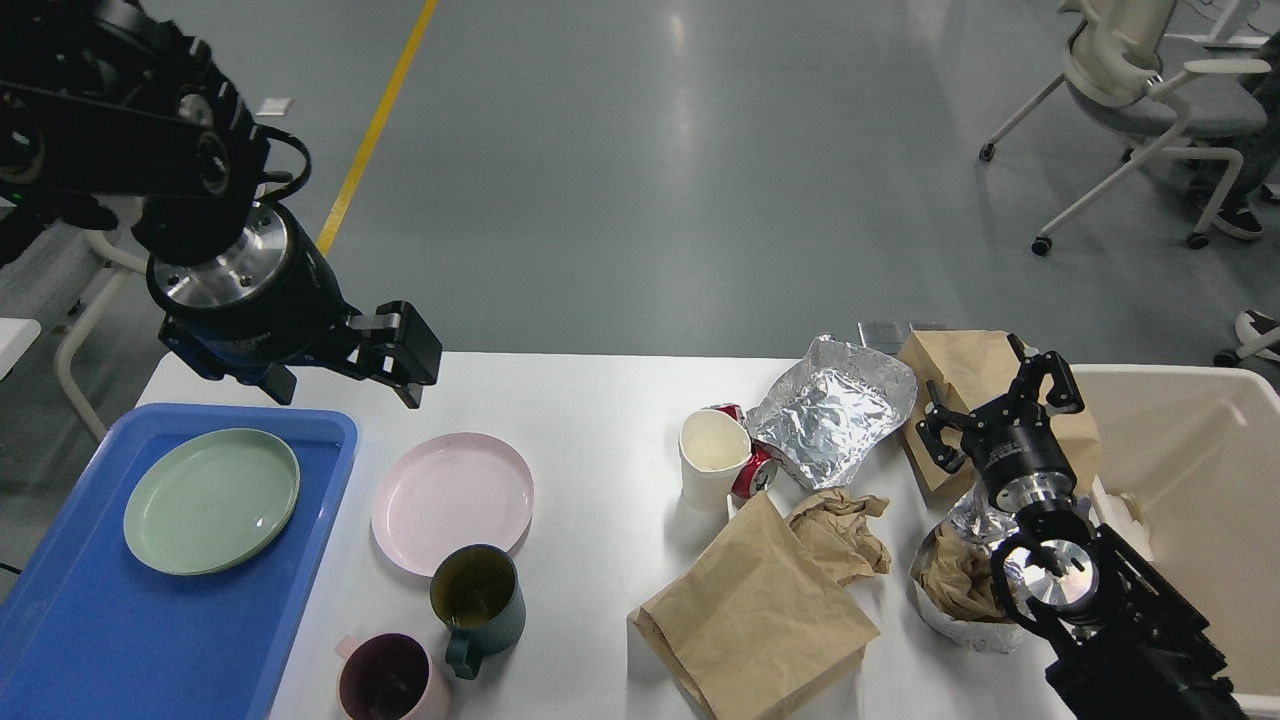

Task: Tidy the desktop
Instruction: 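Raise the left gripper and move it toward the pink cup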

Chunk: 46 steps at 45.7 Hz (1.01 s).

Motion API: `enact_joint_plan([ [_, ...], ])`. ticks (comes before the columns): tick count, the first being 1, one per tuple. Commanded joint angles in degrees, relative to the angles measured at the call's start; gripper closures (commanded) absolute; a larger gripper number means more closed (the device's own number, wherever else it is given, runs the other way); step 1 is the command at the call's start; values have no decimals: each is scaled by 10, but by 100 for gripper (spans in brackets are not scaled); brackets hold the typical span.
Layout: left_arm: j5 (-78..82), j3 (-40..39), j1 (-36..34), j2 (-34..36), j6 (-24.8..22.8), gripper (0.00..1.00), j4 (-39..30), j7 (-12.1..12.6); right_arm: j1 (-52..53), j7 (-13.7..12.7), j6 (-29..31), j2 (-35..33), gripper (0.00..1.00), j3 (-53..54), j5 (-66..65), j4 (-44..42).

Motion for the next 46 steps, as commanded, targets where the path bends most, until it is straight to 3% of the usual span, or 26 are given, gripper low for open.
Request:
enact_joint_plan([
  [1,-48,1,-70,-44,-25,4,-29,-10,0,0,0,0,0,0,0,0],
  [12,-54,11,-68,-23,-59,4,-28,-15,0,0,0,0,0,0,0,0],
  [22,-51,16,-22,-10,-52,4,-28,-11,0,0,0,0,0,0,0,0],
  [33,-51,18,51,55,-41,5,-27,-8,0,0,0,0,0,0,0,0],
  [37,-40,20,109,70,-20,5,-25,-5,0,0,0,0,0,0,0,0],
  [46,-8,14,259,87,95,5,-19,-9,0,0,0,0,0,0,0,0],
])
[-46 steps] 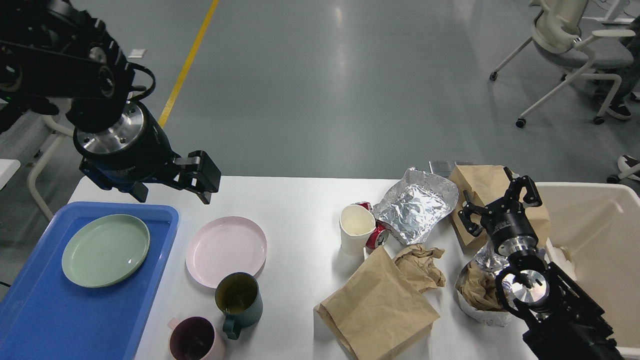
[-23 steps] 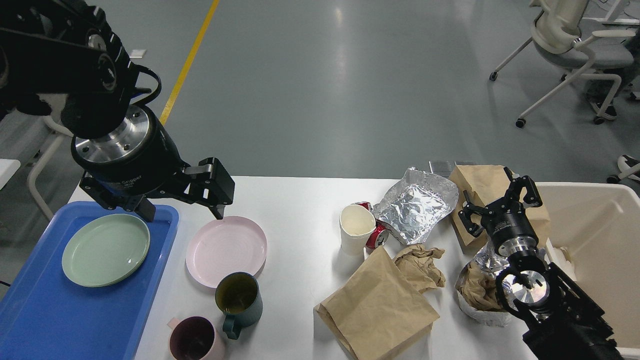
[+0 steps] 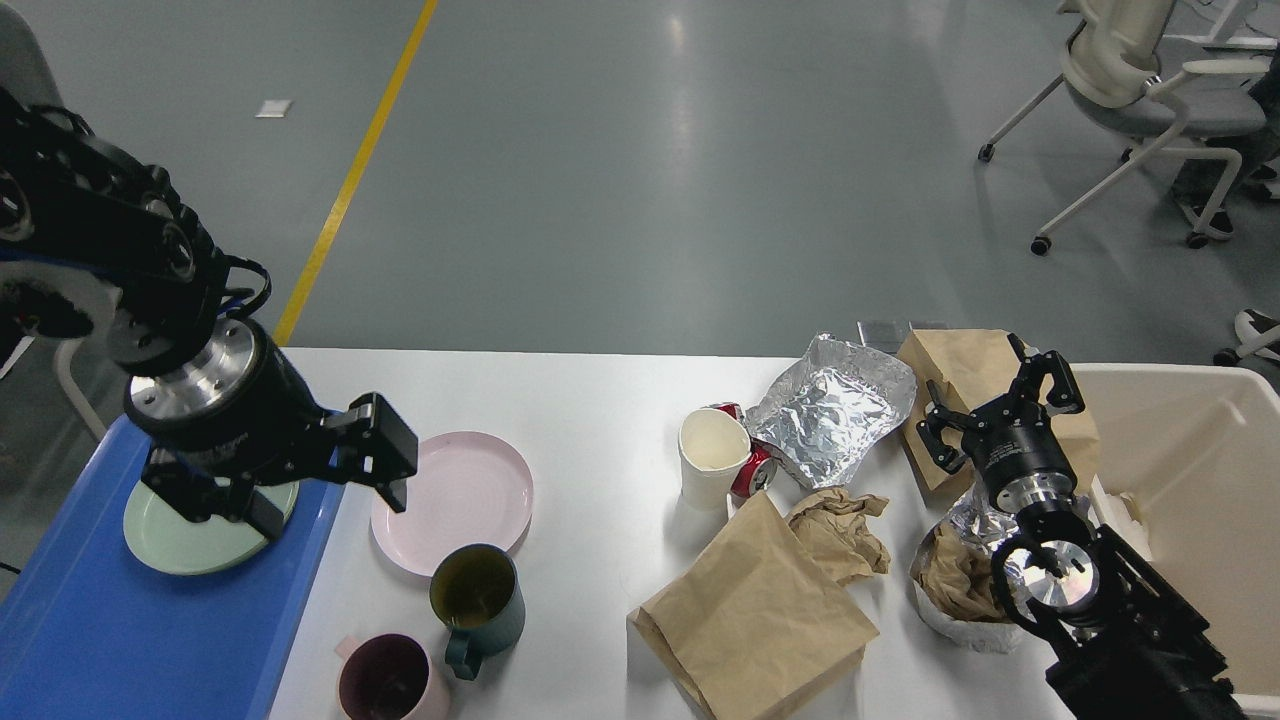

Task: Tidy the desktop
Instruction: 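Raise the left gripper and move it toward the pink cup, then lower the left gripper and grasp the pink cup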

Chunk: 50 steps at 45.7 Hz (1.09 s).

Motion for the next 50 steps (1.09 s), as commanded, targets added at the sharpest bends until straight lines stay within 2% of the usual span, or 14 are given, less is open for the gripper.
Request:
enact_joint_plan([
  [1,11,-5,85,4,65,5,4,-3,0,0,0,0,0,0,0,0],
  [14,31,-25,233,6,144,6,44,-4,0,0,0,0,0,0,0,1],
  [22,53,-69,309,3,193,7,63,-3,0,0,0,0,0,0,0,1],
  [33,83,-91,365,0,228,10,84,-3,0,0,0,0,0,0,0,1],
  [40,97,-91,392,-15,252,19,101,-2,0,0,0,0,0,0,0,1],
  [50,102,-91,414,-18,263,49,111,1,0,0,0,0,0,0,0,1],
])
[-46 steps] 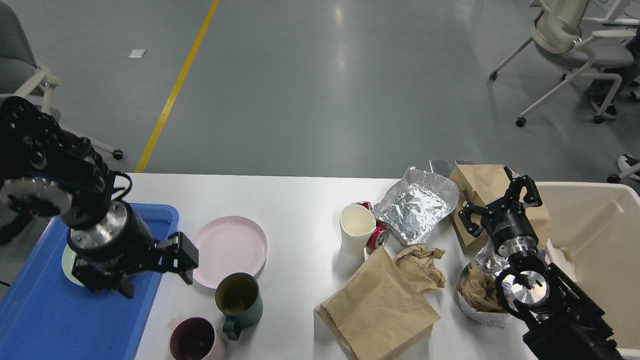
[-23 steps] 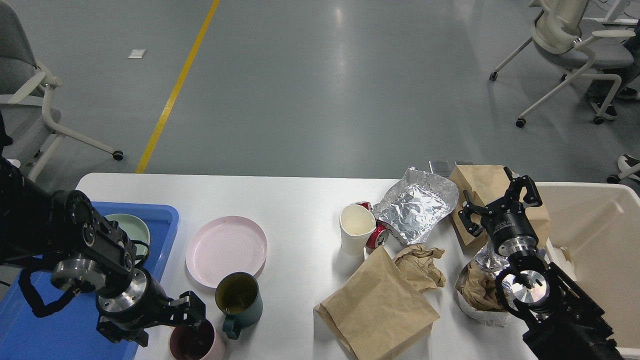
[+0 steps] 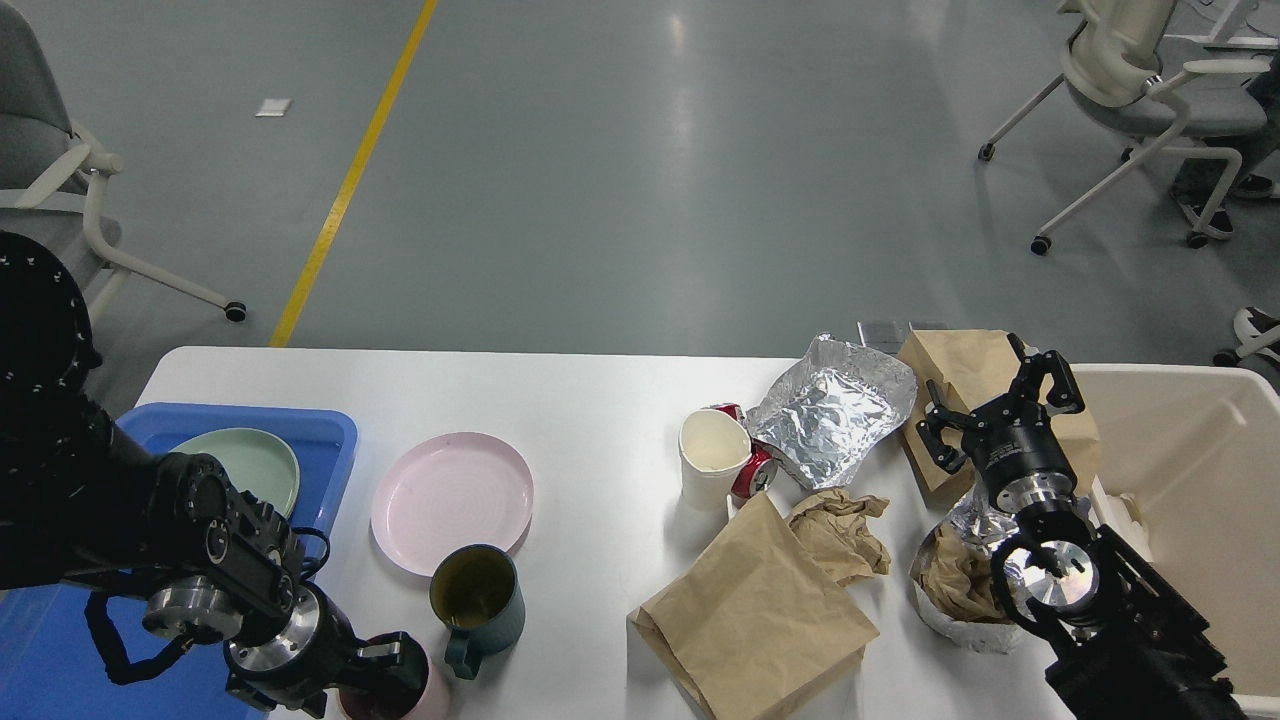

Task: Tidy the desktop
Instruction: 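Lower the left gripper and grasp the pink cup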

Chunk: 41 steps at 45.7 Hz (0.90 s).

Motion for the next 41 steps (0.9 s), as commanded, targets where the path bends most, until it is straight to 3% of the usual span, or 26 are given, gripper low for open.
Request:
enact_joint_plan([
  [1,-1,0,17,-1,4,51,15,4,0,0,0,0,0,0,0,0],
  [9,-1,-1,33,-2,19,64,28,4,0,0,0,0,0,0,0,0],
  [17,1,-1,44,-3,20,100,32,4,0,0,0,0,0,0,0,0],
  [35,1,-1,41,-4,20,100,30,4,0,0,0,0,0,0,0,0],
  [41,1,10,8,7,13,100,5,4,0,1,0,0,0,0,0,0],
])
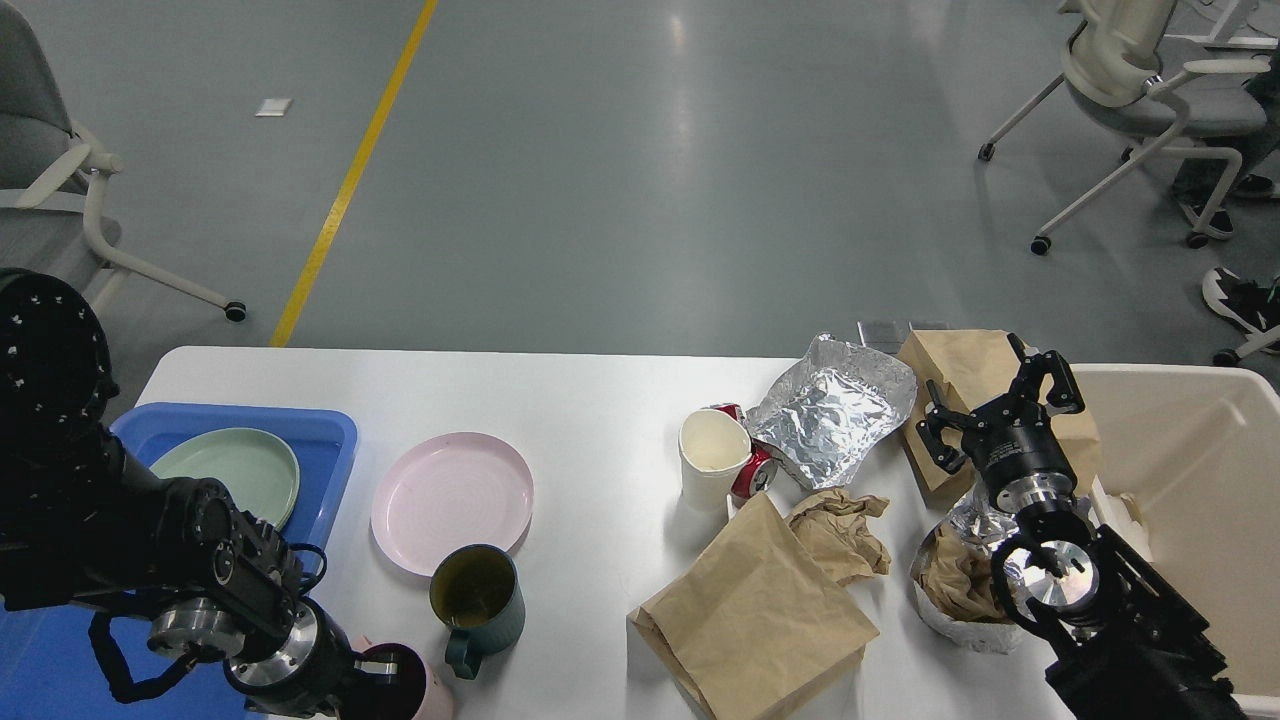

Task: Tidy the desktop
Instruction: 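Lower the left gripper and grasp the pink cup, then lift the pink cup and set it on the blue tray corner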

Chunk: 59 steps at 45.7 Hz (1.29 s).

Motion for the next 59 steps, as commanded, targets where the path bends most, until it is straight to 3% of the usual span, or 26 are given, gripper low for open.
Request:
enact_joint_plan([
  [1,0,13,-42,10,-6,100,-30,-2,0,0,0,0,0,0,0,0],
  [9,-2,52,-186,25,-28,100,-111,-1,0,0,0,0,0,0,0,-1],
  [12,-2,72,-256,26,-79,100,-133,-6,0,0,0,0,0,0,0,-1],
  [13,-3,81,-307,25,-129,100,-135,-9,0,0,0,0,0,0,0,-1],
  [17,-3,98,-409,26,-244,100,-135,-11,0,0,0,0,0,0,0,-1],
  [21,-3,108,-501,34,-318,100,-135,-10,0,0,0,0,0,0,0,-1],
  [32,-3,127,-605,46,-394,100,-135,-11,0,1,0,0,0,0,0,-1],
  [40,31,151,-600,107,-396,100,-127,-11,0,0,0,0,0,0,0,0],
  [45,126,153,-565,217,-401,100,-91,-12,0,0,0,0,0,0,0,0],
  [49,201,142,-500,298,-421,100,-20,-17,0,0,0,0,0,0,0,0],
  [53,266,123,-431,358,-456,100,71,-48,0,0,0,0,0,0,0,0],
  [59,334,68,-287,401,-488,100,225,-128,0,0,0,0,0,0,0,0],
])
